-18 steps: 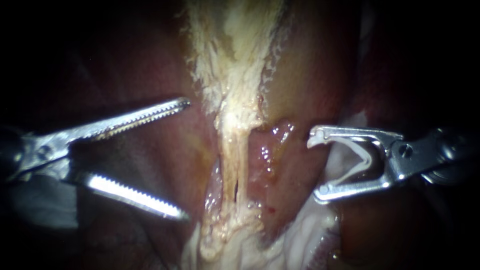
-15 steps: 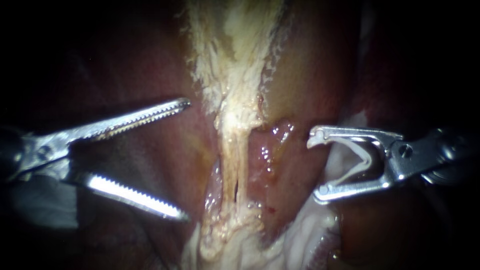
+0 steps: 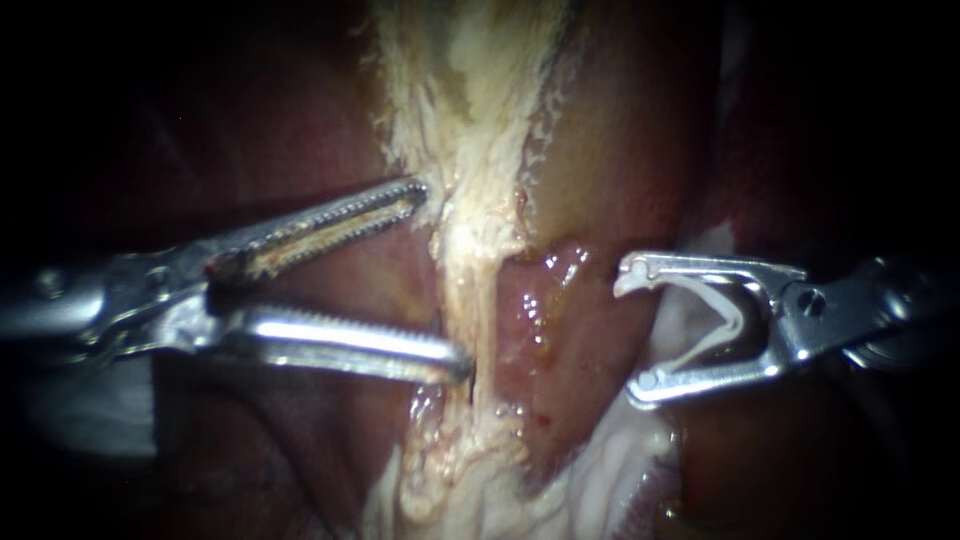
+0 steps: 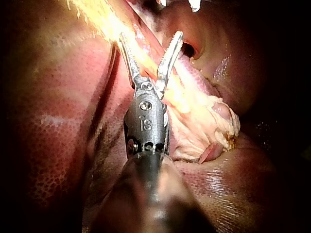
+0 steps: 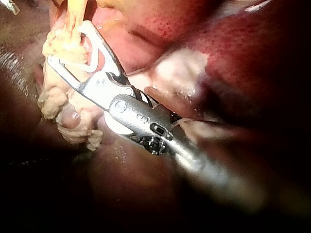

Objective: Grabbing gallbladder

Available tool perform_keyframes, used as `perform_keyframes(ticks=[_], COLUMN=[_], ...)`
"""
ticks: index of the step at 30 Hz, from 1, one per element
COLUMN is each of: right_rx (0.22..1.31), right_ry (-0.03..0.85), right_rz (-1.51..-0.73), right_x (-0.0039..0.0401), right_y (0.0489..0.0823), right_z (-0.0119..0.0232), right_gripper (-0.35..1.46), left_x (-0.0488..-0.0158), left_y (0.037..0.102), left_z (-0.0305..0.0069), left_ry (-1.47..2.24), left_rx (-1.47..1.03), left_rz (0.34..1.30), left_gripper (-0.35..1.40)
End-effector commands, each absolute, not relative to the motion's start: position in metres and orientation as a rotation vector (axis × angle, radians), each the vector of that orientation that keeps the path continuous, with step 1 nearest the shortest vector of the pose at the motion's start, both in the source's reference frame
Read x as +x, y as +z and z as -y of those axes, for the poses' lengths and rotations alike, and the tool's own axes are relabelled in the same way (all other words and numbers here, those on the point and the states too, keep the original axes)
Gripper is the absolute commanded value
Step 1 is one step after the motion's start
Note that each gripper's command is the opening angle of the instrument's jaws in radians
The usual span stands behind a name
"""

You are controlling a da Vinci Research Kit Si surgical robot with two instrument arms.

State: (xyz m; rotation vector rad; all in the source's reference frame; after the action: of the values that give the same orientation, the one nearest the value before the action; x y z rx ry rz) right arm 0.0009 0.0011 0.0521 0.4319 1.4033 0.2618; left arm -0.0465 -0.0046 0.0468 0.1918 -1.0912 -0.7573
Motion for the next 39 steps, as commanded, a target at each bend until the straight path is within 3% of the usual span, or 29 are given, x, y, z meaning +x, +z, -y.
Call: perform_keyframes(ticks=[1,18,21,27,34,39], right_rx=[0.432,0.433,0.433,0.433,0.433,0.433], right_ry=[0.262,0.261,0.261,0.261,0.261,0.262], right_rz=[-1.403,-1.404,-1.404,-1.404,-1.404,-1.404], right_x=[0.0009,0.0009,0.0009,0.0009,0.0009,0.0009], right_y=[0.0521,0.0519,0.0518,0.0518,0.0518,0.0518], right_z=[-0.0011,-0.0011,-0.0011,-0.0011,-0.0011,-0.0011], right_gripper=[0.57,0.57,0.57,0.57,0.57,0.57], left_x=[-0.0467,-0.0455,-0.0454,-0.0451,-0.0447,-0.0448], left_y=[0.0471,0.0502,0.0507,0.0523,0.0528,0.0524], left_z=[0.0044,0.0026,0.0023,0.0014,0.0011,0.0013], left_ry=[-0.772,-0.952,-0.990,-1.016,-1.051,-1.058], left_rx=[0.186,0.156,0.164,0.166,0.187,0.185], left_rz=[1.074,0.941,0.918,0.869,0.796,0.794], left_gripper=[0.64,0.41,0.24,-0.35,-0.35,-0.35])
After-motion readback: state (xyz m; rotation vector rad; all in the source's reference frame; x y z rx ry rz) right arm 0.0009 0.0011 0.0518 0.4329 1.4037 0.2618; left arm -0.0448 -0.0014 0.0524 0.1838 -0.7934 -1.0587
